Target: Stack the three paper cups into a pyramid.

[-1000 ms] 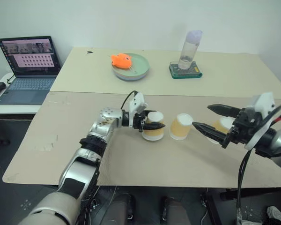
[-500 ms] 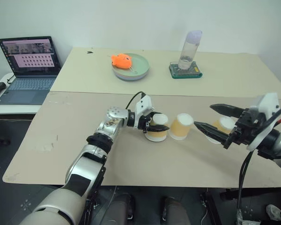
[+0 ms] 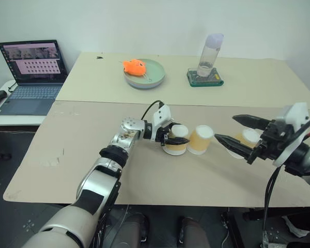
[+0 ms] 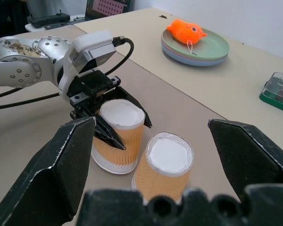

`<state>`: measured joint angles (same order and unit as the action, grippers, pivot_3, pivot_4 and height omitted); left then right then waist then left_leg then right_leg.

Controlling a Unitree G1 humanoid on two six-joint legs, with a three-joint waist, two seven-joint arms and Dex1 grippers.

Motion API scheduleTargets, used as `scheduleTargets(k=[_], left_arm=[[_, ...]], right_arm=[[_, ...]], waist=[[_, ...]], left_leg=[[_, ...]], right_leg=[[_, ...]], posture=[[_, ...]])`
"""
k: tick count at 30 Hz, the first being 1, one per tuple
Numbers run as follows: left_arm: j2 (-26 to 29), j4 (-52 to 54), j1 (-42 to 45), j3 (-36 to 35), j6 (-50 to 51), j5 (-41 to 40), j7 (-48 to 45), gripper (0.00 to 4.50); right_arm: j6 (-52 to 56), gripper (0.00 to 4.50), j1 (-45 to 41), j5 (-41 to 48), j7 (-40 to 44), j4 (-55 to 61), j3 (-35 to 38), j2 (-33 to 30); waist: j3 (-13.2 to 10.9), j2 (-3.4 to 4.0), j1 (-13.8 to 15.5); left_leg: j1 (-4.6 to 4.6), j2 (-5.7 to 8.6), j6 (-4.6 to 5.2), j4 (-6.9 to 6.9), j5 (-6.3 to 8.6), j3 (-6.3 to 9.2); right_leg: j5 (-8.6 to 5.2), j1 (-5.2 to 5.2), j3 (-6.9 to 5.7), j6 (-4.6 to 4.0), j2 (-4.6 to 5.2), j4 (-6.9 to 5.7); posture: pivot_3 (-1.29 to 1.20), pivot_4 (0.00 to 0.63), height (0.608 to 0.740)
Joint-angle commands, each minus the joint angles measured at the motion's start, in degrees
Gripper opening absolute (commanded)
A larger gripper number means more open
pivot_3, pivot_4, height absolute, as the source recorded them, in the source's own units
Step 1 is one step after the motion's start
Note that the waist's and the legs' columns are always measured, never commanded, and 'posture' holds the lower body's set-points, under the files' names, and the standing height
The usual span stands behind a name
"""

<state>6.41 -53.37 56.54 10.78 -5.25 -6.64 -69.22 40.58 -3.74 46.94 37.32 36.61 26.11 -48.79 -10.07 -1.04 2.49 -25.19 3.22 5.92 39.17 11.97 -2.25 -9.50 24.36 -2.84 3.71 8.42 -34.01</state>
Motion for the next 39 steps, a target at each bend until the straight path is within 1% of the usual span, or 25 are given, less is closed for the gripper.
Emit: scheduleTargets(k=[1,5,9,12,16,20,26,29,31,35,39], left_arm=[[0.2,0.4,2.4,-0.9,-0.9,0.1,-0.5,4.45],[1.5,1.8,3.4,-1.4,0.8,-0.6,-2.0,4.45],[4.1,5.3,4.4,-2.4,3.4,-1.9,-4.7,4.45],[7.9,10.2,5.2,-3.3,7.3,-3.1,-7.9,4.45],[10.5,17.0,5.0,-4.7,13.3,-6.1,-9.5,4.45],[11.6,21.4,3.4,-4.5,15.7,-6.5,-8.9,4.45],[14.1,23.0,2.4,-4.0,17.4,-6.3,-10.5,4.45],[17.6,22.3,1.1,-3.7,16.1,-5.1,-11.9,4.45],[19.7,22.6,0.5,-4.2,17.0,-5.4,-12.5,4.45],[23.9,27.1,-2.8,-4.6,20.3,-7.0,-14.2,4.45],[24.7,30.4,-6.7,-3.2,20.1,-5.5,-12.0,4.45]], right_arm=[[-0.3,4.50,-0.3,0.9,-0.3,1.6,2.7,-1.1],[-0.5,4.50,-0.4,0.8,-0.4,1.4,2.5,-1.2],[-0.7,4.50,-0.5,0.8,-0.2,1.1,2.4,-1.2],[-1.0,4.50,-0.8,0.6,0.0,0.7,2.0,-1.2],[-1.3,4.50,-1.3,0.1,0.2,0.0,1.3,-1.2],[-1.7,4.50,-1.8,-0.5,0.3,-0.4,0.7,-0.9],[-1.7,4.50,-2.3,-0.9,0.3,-0.6,0.3,-0.7],[-1.6,4.50,-1.7,-1.0,0.4,-0.2,0.7,-0.7],[-1.5,4.50,-1.2,-0.9,0.4,0.1,1.0,-0.6],[-1.6,4.50,-0.3,-0.7,0.1,0.6,1.5,-0.3],[-1.8,4.50,-0.3,-0.4,-0.1,0.7,1.5,-0.1]], waist=[[0.0,0.00,0.0],[0.0,0.00,0.0],[0.0,0.00,-0.2],[0.0,0.00,-0.3],[0.0,0.00,-0.2],[0.0,0.00,0.0],[0.0,0.00,-0.3],[0.0,0.01,-0.5],[0.0,0.01,-0.5],[0.0,0.01,-0.4],[0.0,0.02,-0.1]], left_leg=[[0.00,0.00,0.00,0.00,0.00,0.00],[0.00,0.00,0.00,0.00,0.00,0.00],[0.00,0.00,0.00,0.00,0.00,0.00],[-0.01,0.00,0.00,0.00,0.00,0.00],[-0.01,-0.01,0.00,0.00,0.00,0.00],[-0.01,0.00,0.01,0.00,0.01,0.01],[0.00,0.00,0.00,0.00,0.00,0.00],[0.00,-0.01,0.00,0.00,0.00,0.00],[0.00,-0.02,0.00,0.00,-0.01,0.00],[0.00,-0.01,0.00,0.00,0.00,0.00],[0.00,-0.01,-0.01,0.00,0.01,0.01]], right_leg=[[0.00,0.01,0.00,0.00,0.00,0.00],[0.00,0.01,0.00,0.00,0.00,0.00],[0.00,0.01,-0.01,0.00,0.00,0.00],[0.00,0.03,-0.01,0.00,-0.01,-0.01],[0.00,0.03,0.01,0.00,-0.01,-0.01],[-0.01,0.01,0.01,0.01,-0.01,0.00],[-0.01,0.04,0.03,0.00,-0.03,-0.04],[-0.01,0.06,0.04,0.00,-0.05,-0.04],[-0.01,0.07,0.04,-0.01,-0.06,-0.05],[-0.01,0.07,0.05,-0.01,-0.05,-0.04],[-0.01,0.06,0.04,-0.01,-0.02,-0.03]], posture=[[0.00,0.150,0.740],[0.00,0.150,0.740],[0.00,0.150,0.740],[0.00,0.150,0.740],[0.00,0.150,0.740],[0.00,0.150,0.740],[0.00,0.150,0.740],[0.00,0.150,0.740],[0.00,0.150,0.740],[0.00,0.150,0.740],[0.00,0.150,0.740]])
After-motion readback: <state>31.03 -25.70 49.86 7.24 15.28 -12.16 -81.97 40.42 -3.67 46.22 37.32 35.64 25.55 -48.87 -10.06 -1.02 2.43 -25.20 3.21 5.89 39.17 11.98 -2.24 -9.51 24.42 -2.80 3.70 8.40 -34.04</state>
